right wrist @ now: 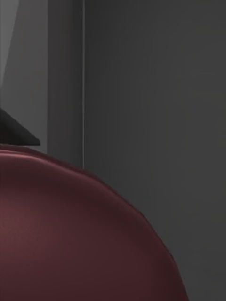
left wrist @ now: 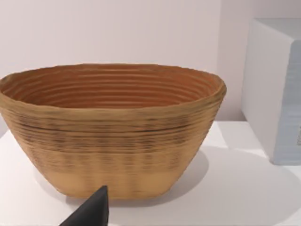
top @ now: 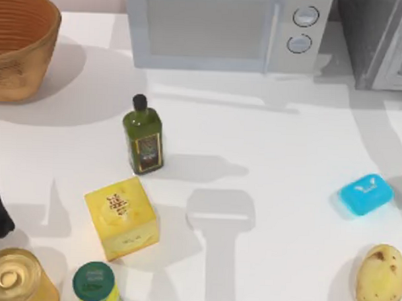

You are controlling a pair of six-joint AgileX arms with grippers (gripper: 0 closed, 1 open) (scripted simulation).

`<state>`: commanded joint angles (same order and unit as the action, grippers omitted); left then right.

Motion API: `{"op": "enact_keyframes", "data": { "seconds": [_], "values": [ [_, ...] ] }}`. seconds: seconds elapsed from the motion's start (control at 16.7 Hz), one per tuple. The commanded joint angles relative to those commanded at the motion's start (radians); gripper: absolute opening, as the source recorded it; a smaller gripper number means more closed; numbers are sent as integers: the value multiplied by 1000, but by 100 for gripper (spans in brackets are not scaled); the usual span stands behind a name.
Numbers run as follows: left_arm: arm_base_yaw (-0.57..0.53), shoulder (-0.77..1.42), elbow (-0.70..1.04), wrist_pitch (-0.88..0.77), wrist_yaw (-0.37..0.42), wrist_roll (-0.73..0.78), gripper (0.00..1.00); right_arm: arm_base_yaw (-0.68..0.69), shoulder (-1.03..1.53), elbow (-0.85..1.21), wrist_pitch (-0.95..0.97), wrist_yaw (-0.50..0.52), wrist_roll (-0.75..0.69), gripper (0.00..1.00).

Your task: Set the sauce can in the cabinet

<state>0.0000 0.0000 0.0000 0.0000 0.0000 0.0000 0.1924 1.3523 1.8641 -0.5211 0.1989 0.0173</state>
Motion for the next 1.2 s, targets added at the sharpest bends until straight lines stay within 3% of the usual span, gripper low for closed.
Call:
{"op": "enact_keyframes", "data": {
  "seconds": [0.3,0.84,1.2],
  "values": [
    [0,0,0,0,0,0,100,-10,37,35,7,-10,5,0],
    [0,0,0,0,0,0,100,-86,481,400,73,-69,3,0],
    [0,0,0,0,0,0,100,-89,514,433,81,-78,1,0]
  ]
}}
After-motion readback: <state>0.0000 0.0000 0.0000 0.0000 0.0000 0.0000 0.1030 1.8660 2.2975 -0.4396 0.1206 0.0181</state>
